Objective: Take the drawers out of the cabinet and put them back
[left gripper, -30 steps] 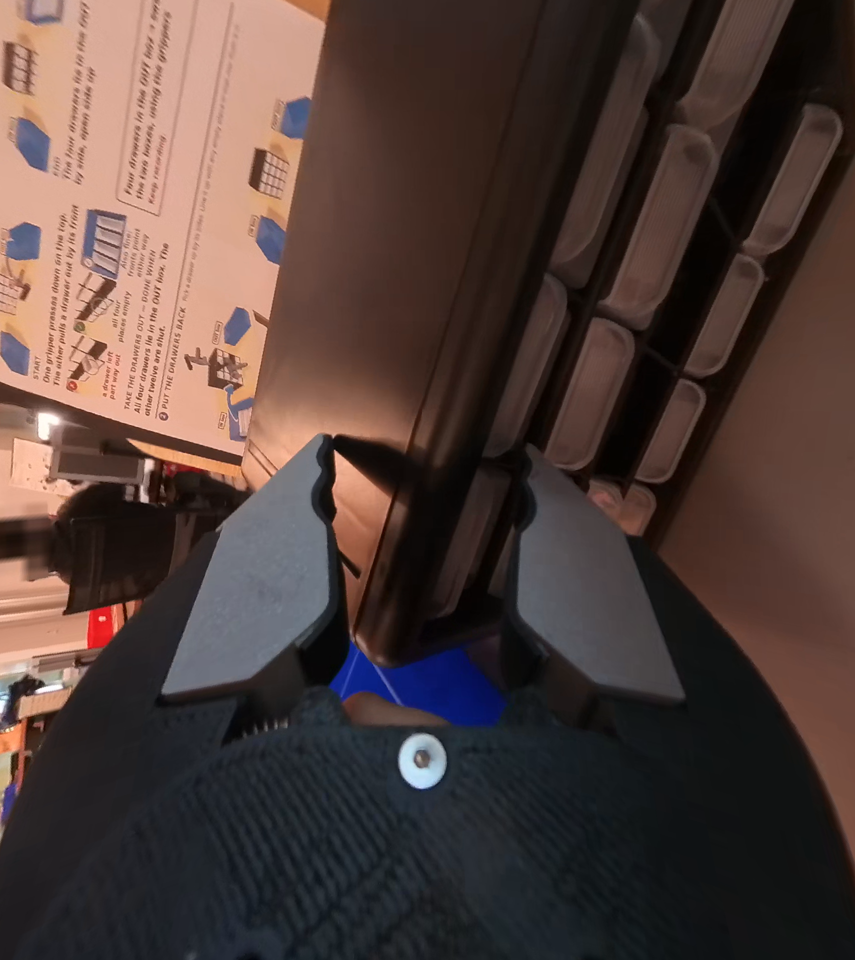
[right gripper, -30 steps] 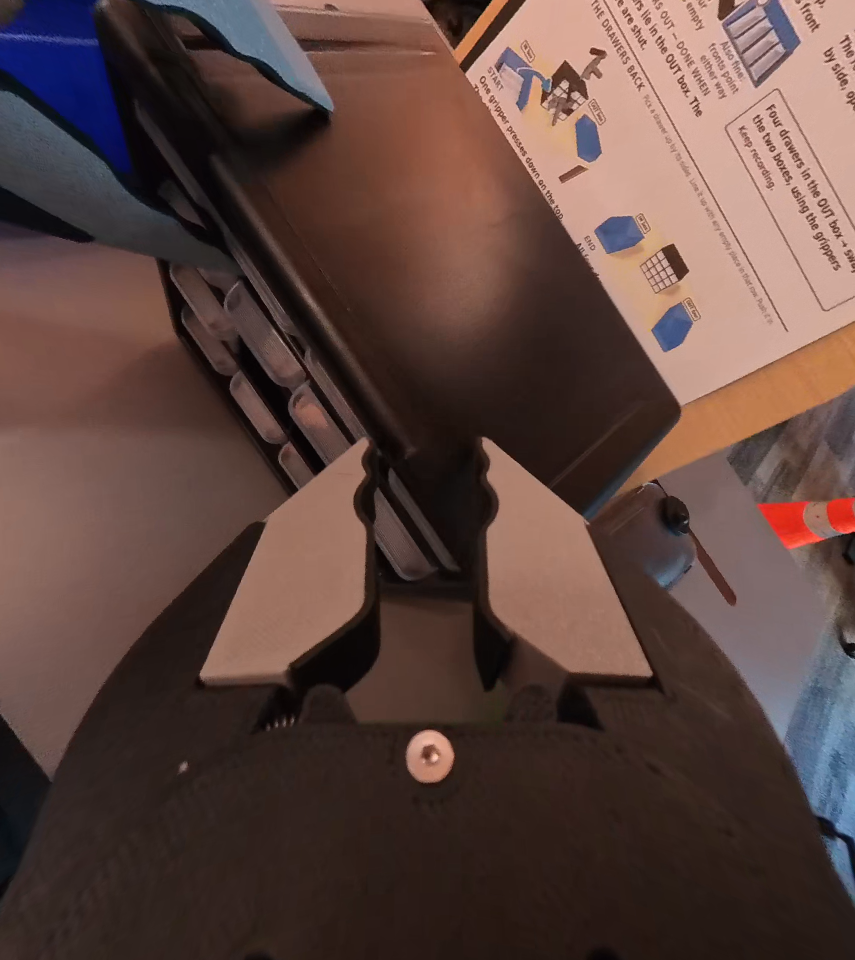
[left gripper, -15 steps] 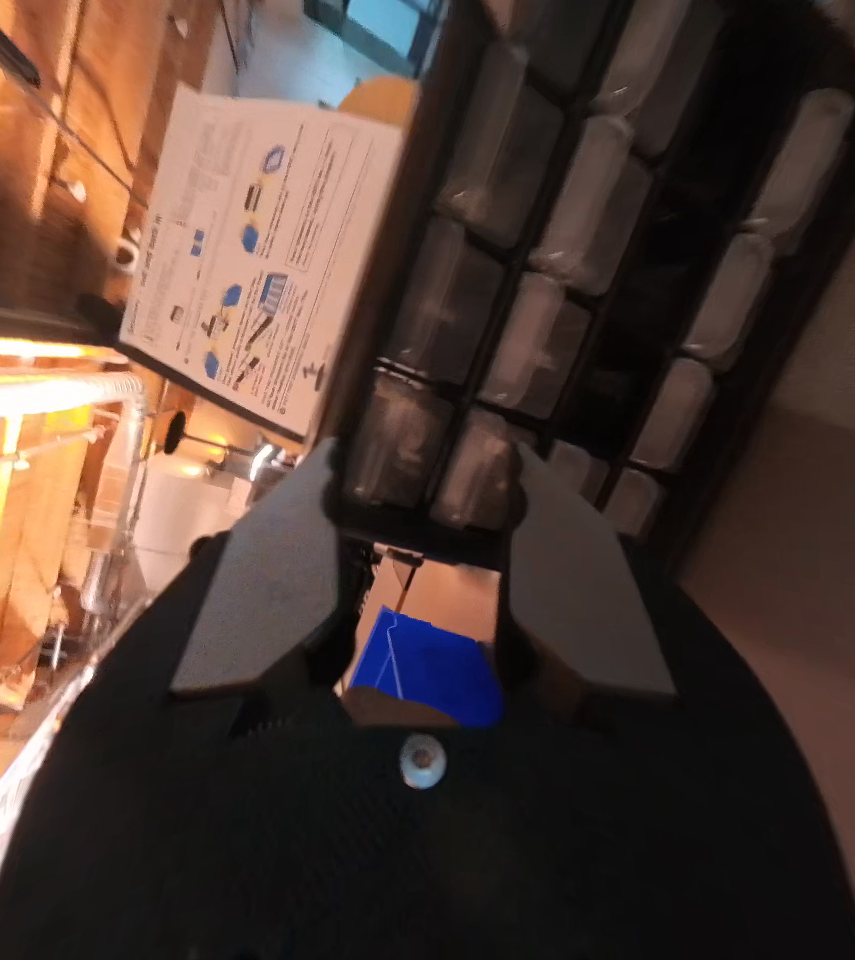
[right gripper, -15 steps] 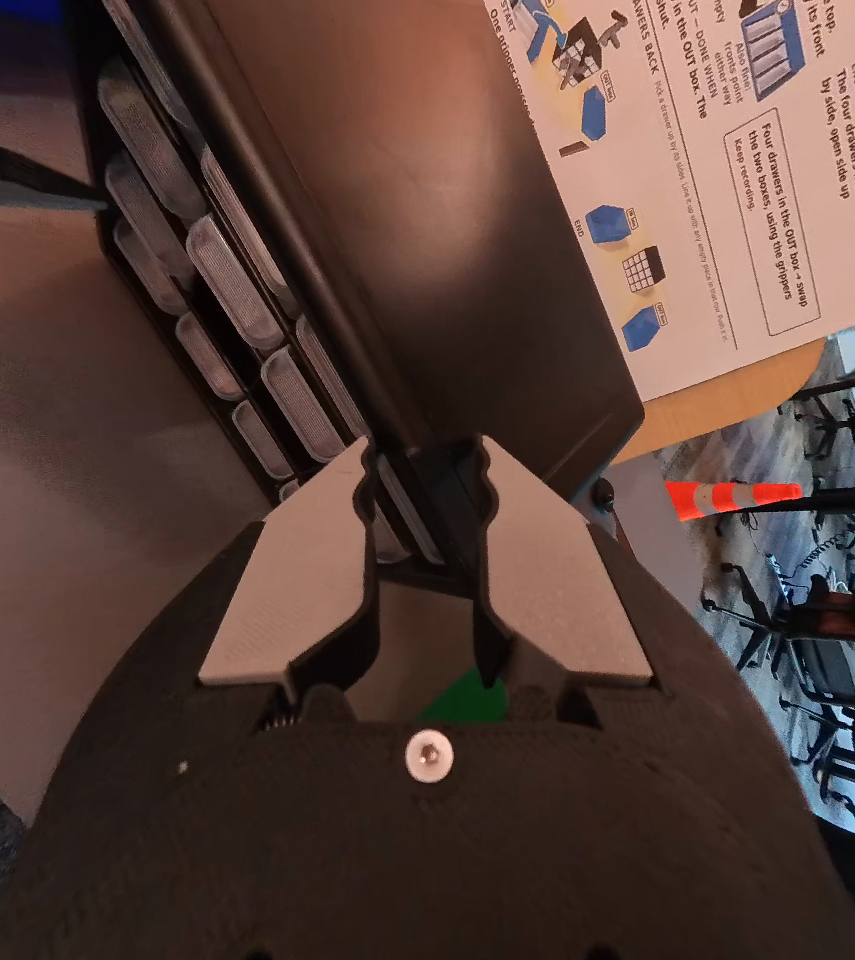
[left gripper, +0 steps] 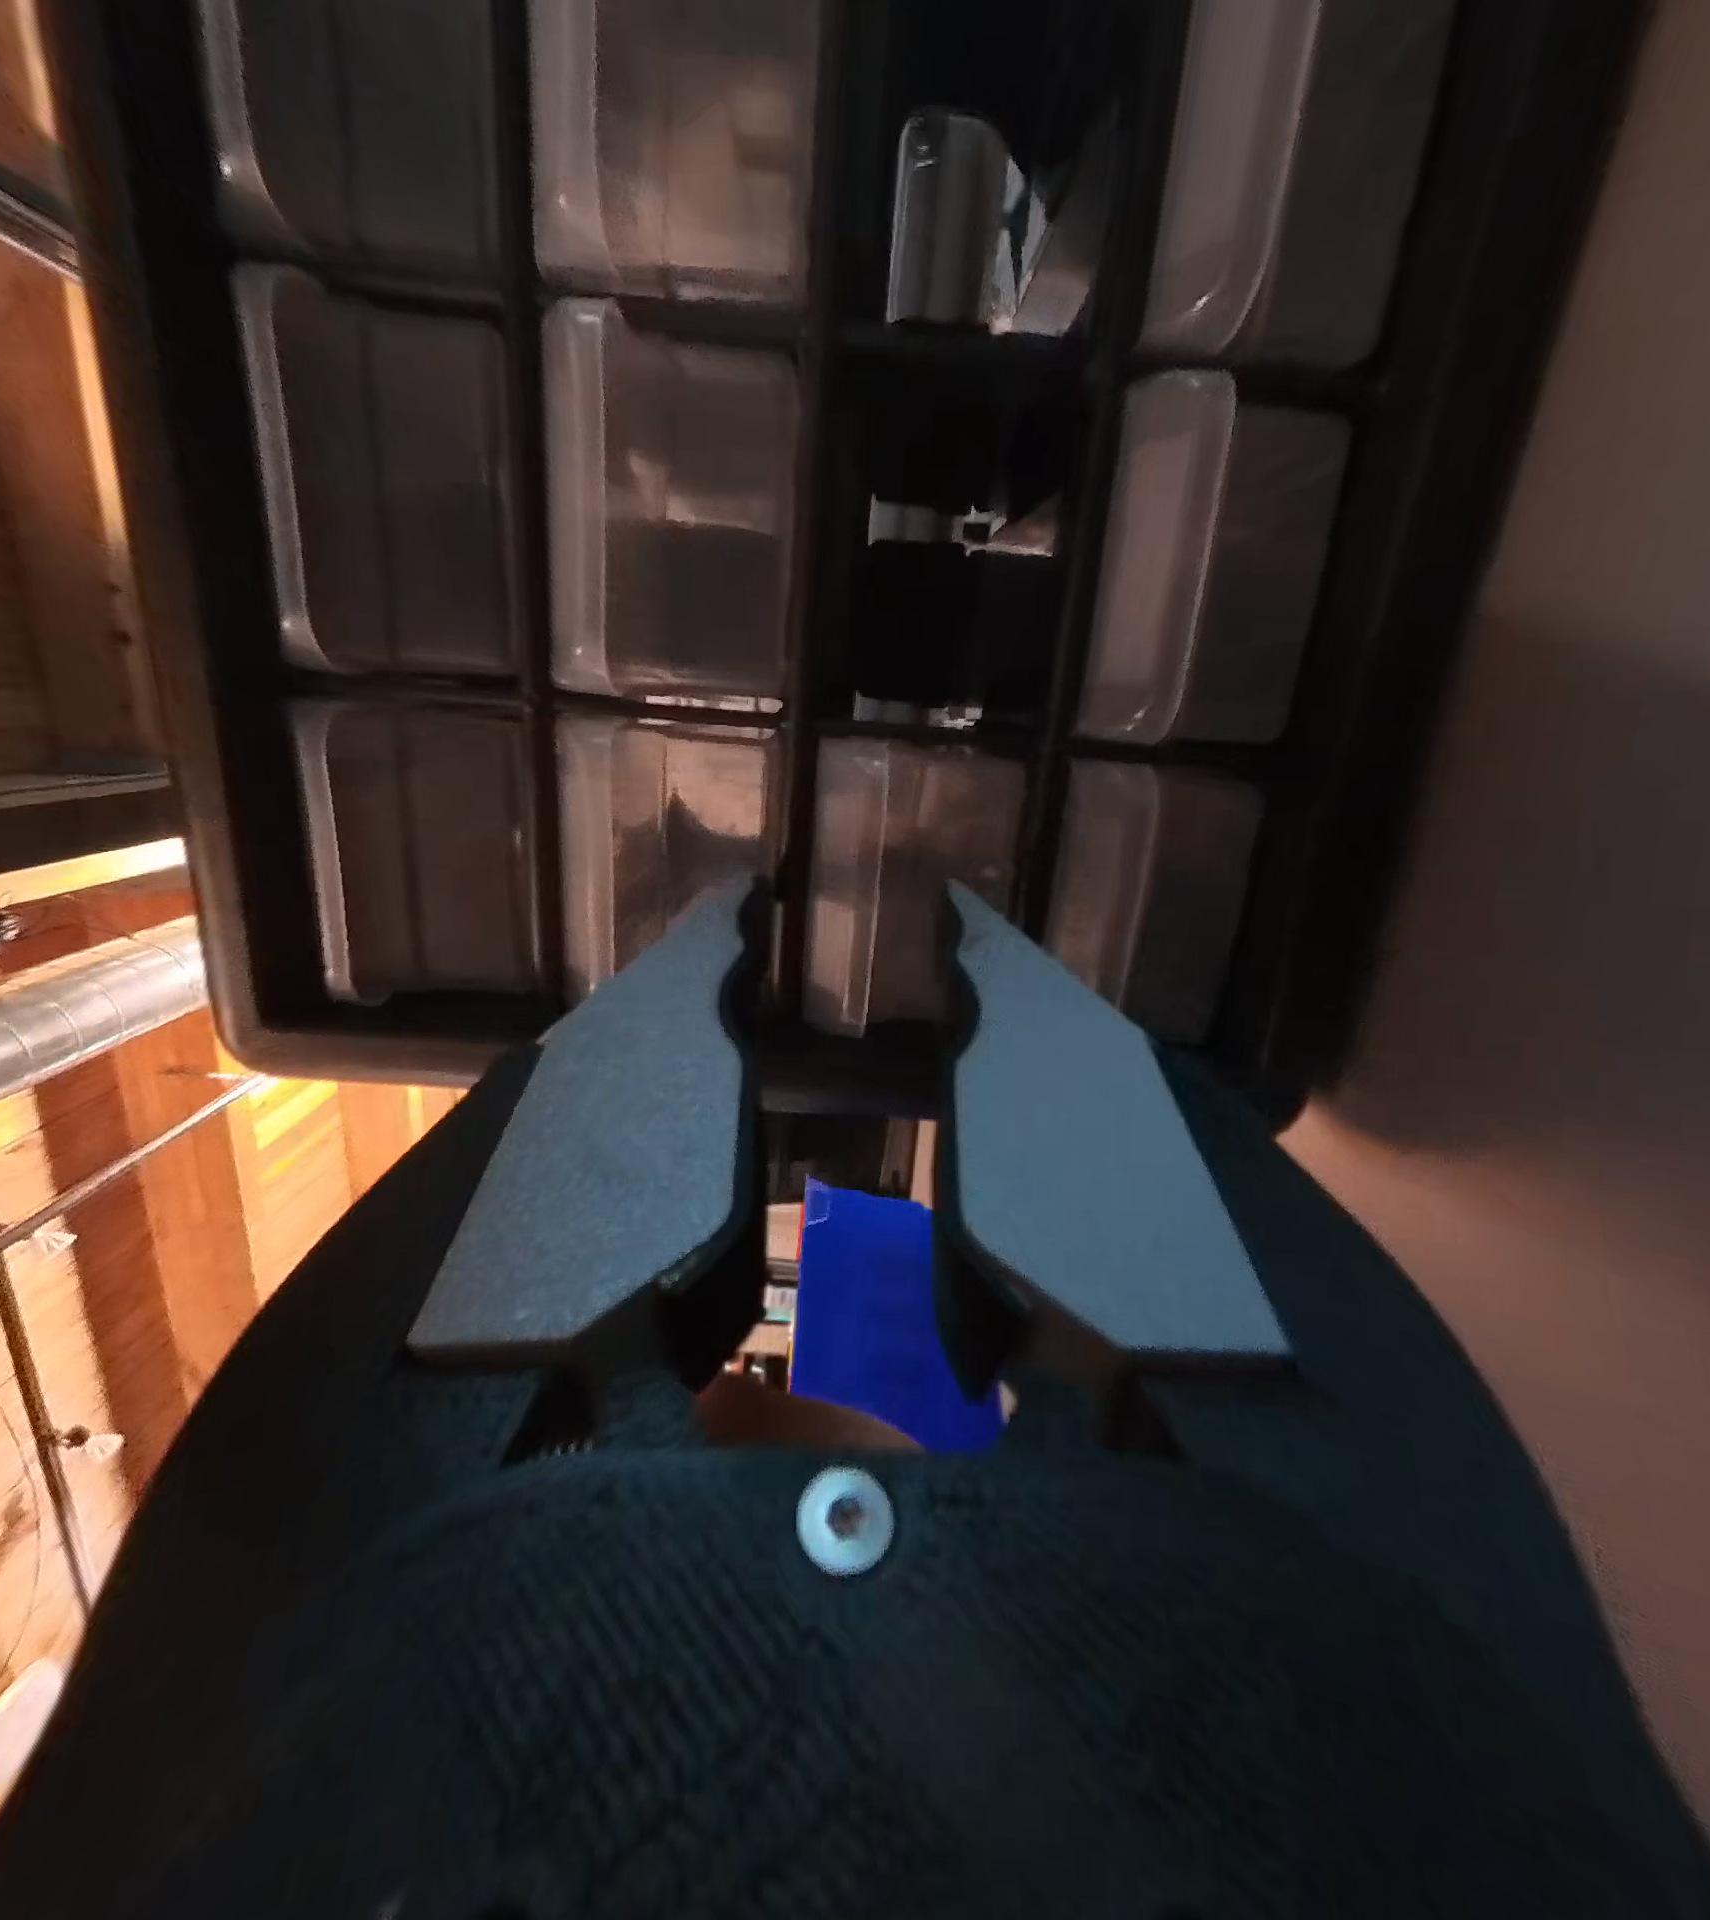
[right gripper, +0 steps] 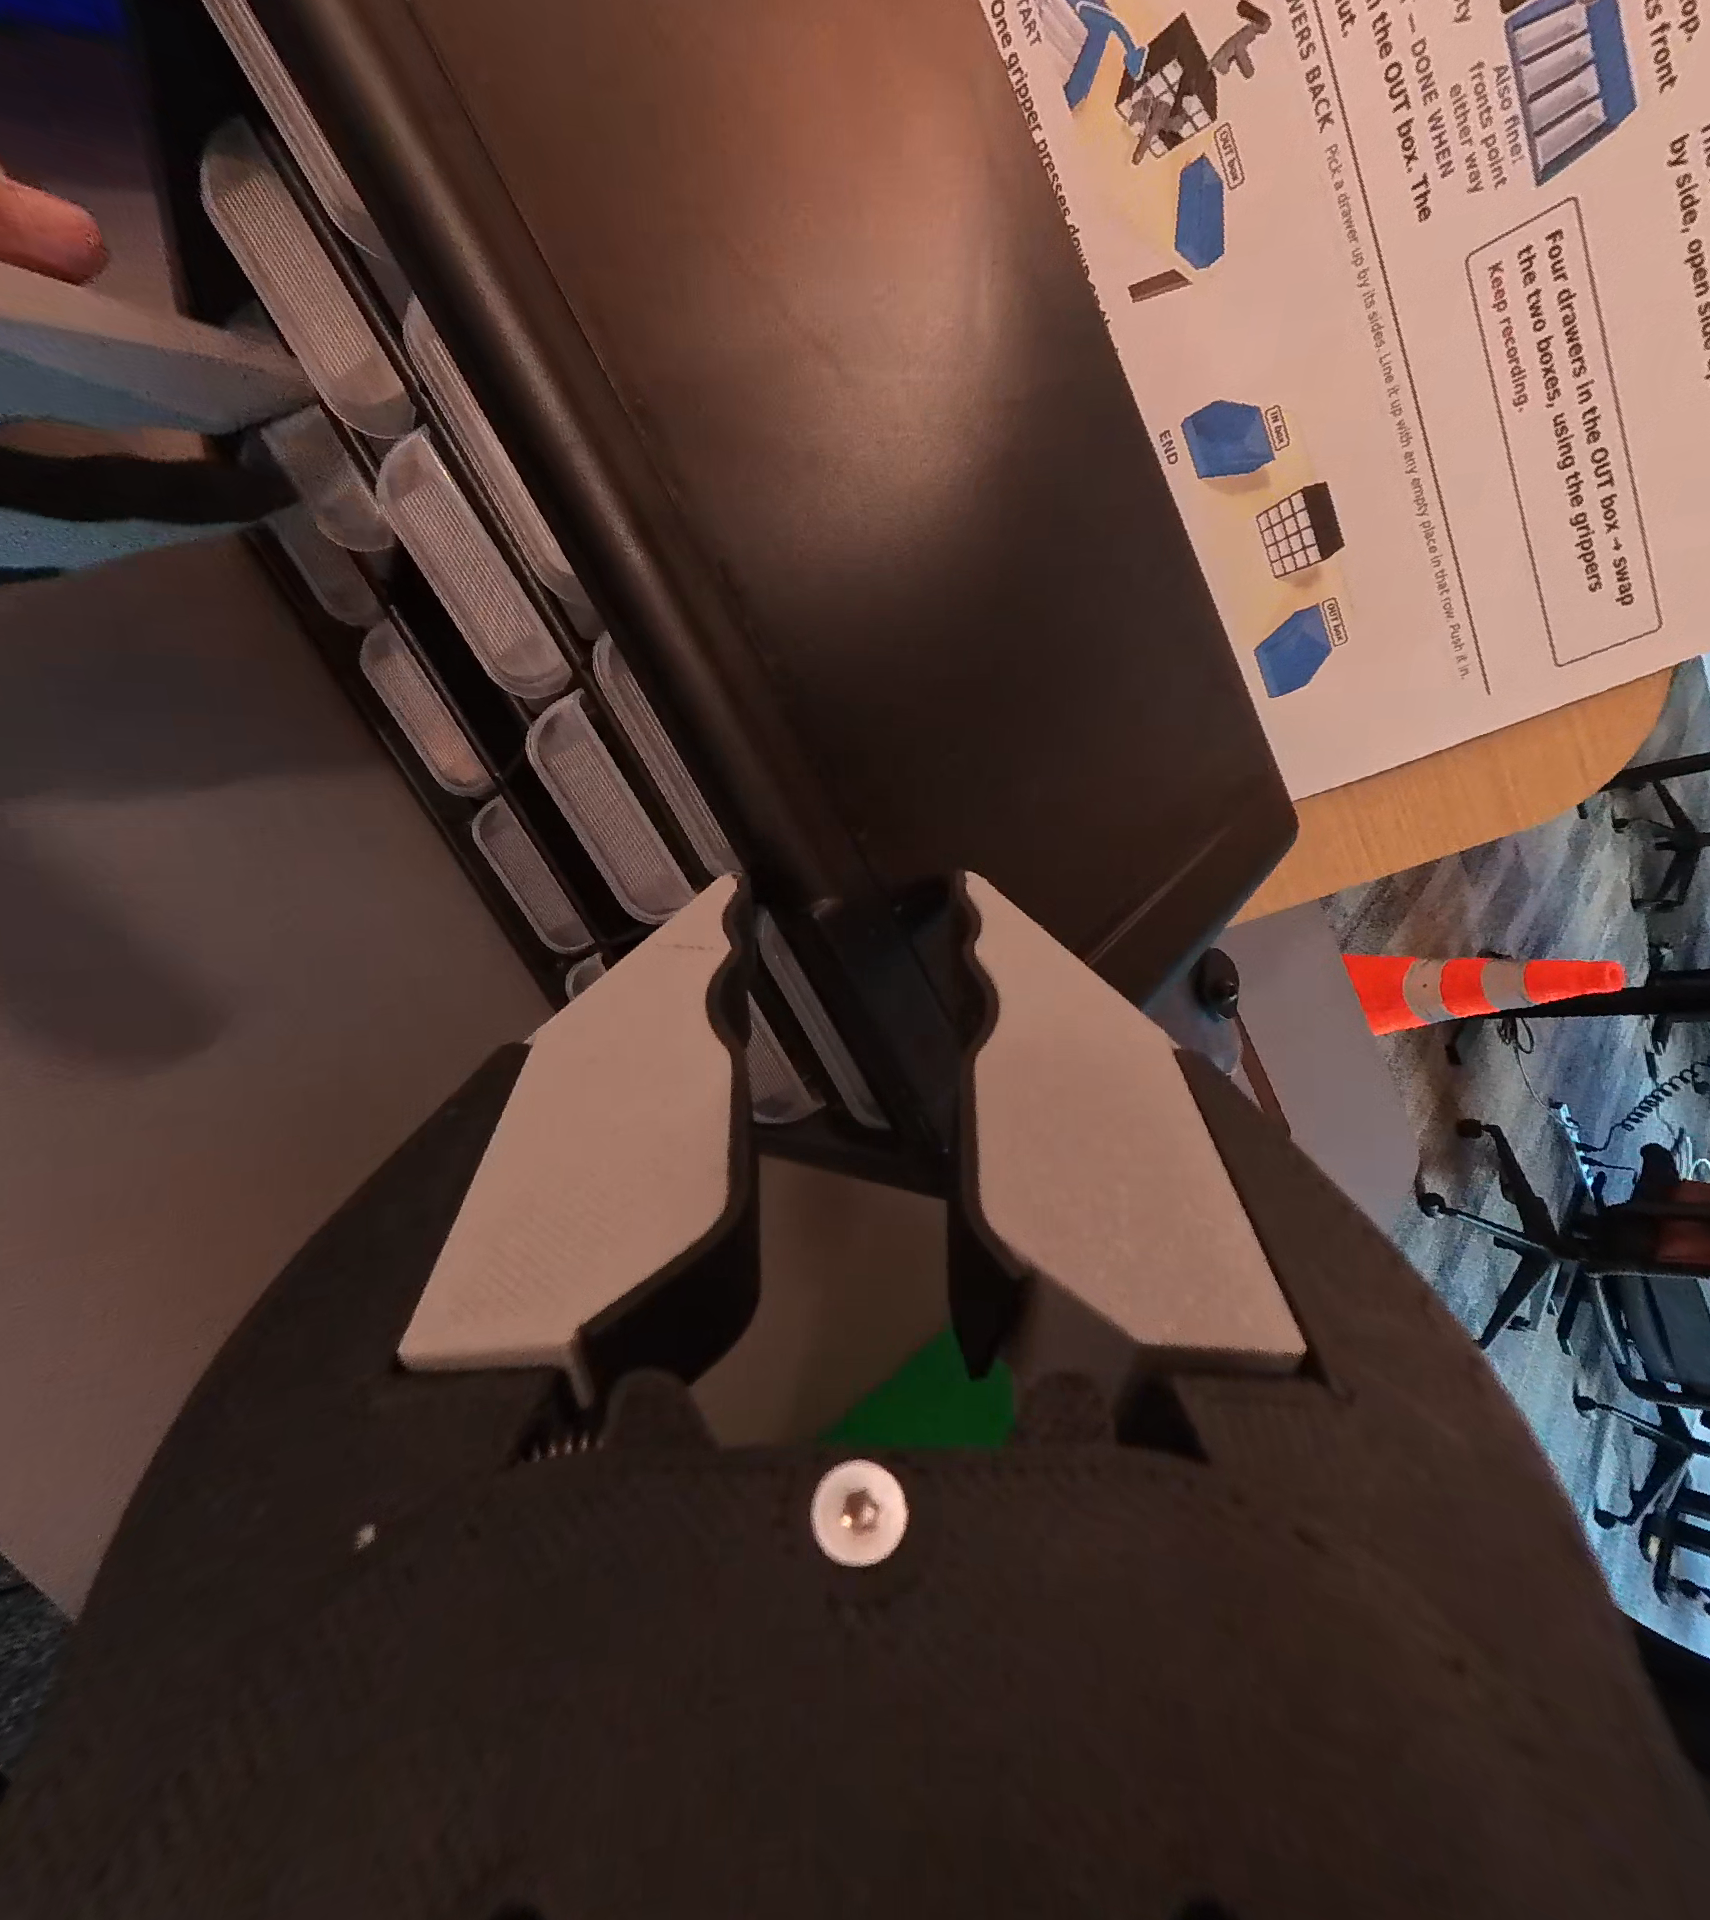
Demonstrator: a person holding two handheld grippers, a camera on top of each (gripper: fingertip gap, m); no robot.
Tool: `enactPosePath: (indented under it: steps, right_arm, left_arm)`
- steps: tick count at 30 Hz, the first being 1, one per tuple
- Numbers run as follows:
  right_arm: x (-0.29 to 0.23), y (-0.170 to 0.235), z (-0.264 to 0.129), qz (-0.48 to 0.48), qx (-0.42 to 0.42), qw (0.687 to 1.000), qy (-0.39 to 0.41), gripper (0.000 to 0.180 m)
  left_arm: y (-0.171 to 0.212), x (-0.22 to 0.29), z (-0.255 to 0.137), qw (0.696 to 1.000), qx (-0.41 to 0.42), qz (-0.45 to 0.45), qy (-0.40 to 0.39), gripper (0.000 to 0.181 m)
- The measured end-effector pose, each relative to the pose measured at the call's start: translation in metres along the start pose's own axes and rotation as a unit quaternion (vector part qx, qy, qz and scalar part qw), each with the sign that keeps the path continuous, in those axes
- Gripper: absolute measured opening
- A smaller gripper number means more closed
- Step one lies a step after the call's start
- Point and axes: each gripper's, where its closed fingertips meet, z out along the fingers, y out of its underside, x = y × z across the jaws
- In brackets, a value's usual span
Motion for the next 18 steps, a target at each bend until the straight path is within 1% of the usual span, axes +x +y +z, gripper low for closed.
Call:
enactPosePath:
  steps: [2,4,5,13,18]
  right_arm:
    - [0.0,0.0,0.0,0.001,0.003,1.0,0.001,0.035]
    - [0.0,0.0,0.0,0.003,0.005,1.0,0.001,0.035]
    - [0.0,0.0,0.0,0.004,0.006,1.0,0.0,0.035]
    - [0.0,0.0,0.001,0.003,0.004,1.0,0.003,0.035]
    - [0.0,0.0,0.001,0.005,0.009,1.0,0.001,0.035]
  left_arm:
    - [-0.002,-0.001,0.002,1.0,0.011,0.011,-0.008,0.026]
    - [-0.004,-0.003,0.001,0.999,0.012,0.026,-0.019,0.019]
    - [-0.007,-0.002,-0.001,0.999,0.017,0.03,-0.015,0.007]
    - [-0.009,-0.003,-0.013,0.998,0.032,0.042,-0.029,0.005]
    - [-0.014,-0.003,-0.03,0.997,0.051,0.034,-0.035,0.006]
